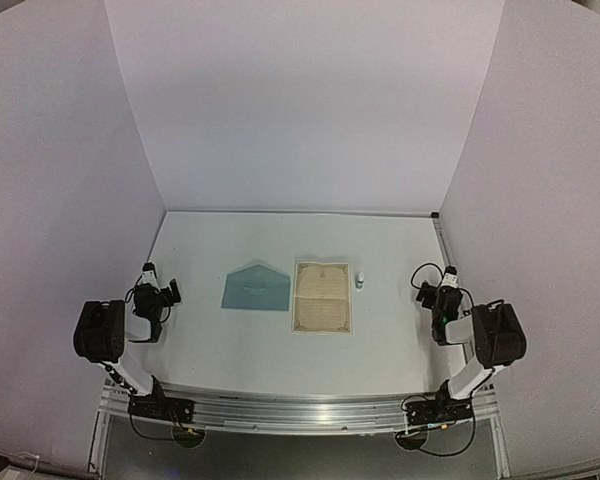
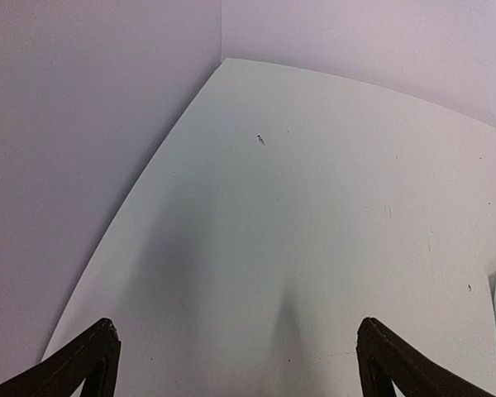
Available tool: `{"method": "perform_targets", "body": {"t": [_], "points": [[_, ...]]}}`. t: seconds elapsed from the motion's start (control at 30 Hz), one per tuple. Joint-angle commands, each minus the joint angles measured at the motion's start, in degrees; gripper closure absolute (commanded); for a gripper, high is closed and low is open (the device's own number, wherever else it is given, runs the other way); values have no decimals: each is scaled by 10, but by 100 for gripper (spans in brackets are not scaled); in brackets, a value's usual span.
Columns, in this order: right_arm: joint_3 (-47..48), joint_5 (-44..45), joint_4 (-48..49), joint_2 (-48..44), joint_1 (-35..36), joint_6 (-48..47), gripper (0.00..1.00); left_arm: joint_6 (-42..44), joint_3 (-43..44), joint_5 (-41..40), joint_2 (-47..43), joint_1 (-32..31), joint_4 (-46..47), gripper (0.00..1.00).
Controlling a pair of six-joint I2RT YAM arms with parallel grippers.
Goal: Place the letter into the envelope and seal it
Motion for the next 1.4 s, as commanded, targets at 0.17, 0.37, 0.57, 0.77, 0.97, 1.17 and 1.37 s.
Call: {"method": "perform_targets", "body": {"t": [0.17,0.37,0.57,0.77,0.97,1.17,1.37], "points": [[118,-49,-317,-209,2,60,2,4,15,3,-26,0,12,0],[223,-183,-497,-230,2,190,10,15,178,73,-99,-1,-318,1],[457,-280,-680,-114,46,161,10,73,243,241,-127,-76,-360,8],[665,-367,-778,84,102,124,5,155,236,343,-136,-175,-369,8],[807,-474,-788,261,126,135,8,125,251,371,-128,-204,-401,8],[886,-541,-803,380,127,149,23,130,244,363,-134,-213,-408,8],[875,-586,-809,430,128,156,32,145,238,346,-135,-214,-402,8]]}}
